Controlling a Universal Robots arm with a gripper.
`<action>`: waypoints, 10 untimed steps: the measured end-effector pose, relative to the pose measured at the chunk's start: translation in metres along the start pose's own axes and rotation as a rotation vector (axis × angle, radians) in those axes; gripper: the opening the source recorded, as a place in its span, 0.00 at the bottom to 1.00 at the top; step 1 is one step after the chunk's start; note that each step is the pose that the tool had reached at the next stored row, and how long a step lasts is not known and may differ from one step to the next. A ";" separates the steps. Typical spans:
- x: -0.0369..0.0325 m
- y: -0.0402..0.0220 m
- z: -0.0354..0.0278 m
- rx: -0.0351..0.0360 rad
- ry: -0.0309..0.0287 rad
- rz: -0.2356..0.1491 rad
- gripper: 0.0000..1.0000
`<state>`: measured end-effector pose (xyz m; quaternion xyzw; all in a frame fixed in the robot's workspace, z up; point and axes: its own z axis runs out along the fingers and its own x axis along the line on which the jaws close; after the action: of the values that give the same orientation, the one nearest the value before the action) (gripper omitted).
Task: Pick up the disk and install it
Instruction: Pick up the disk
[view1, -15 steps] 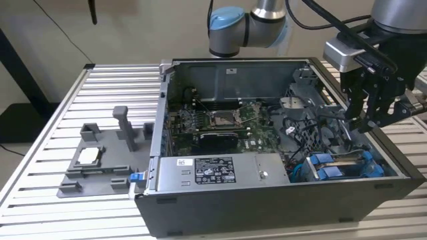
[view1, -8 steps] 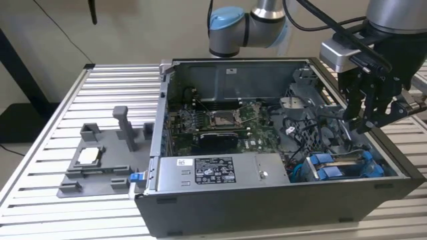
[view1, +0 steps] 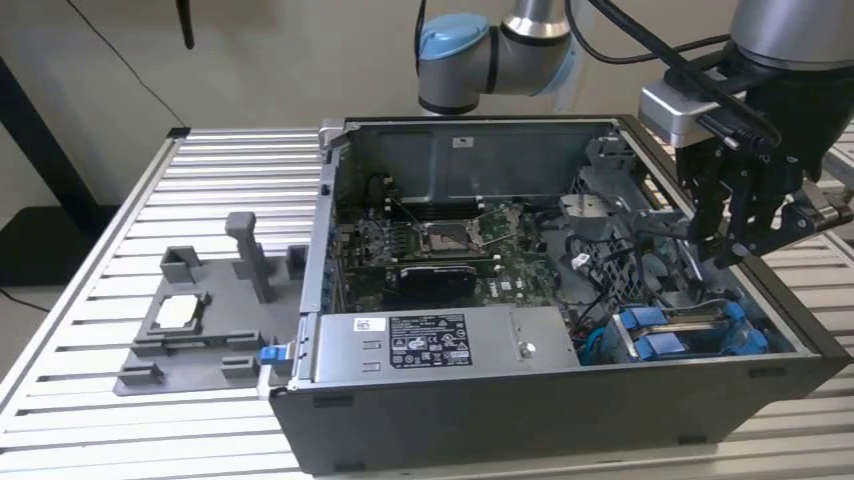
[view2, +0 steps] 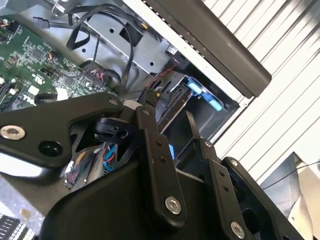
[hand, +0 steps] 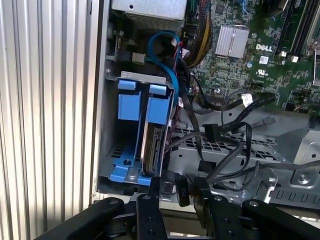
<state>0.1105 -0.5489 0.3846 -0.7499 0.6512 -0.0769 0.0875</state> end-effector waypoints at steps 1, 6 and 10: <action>0.0000 0.0000 0.0004 0.0021 0.0002 0.000 0.41; -0.0002 0.0001 0.0006 0.0025 0.0004 0.000 0.41; -0.0003 0.0001 0.0005 0.0024 0.0006 0.000 0.41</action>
<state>0.1105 -0.5486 0.3840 -0.7498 0.6511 -0.0779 0.0882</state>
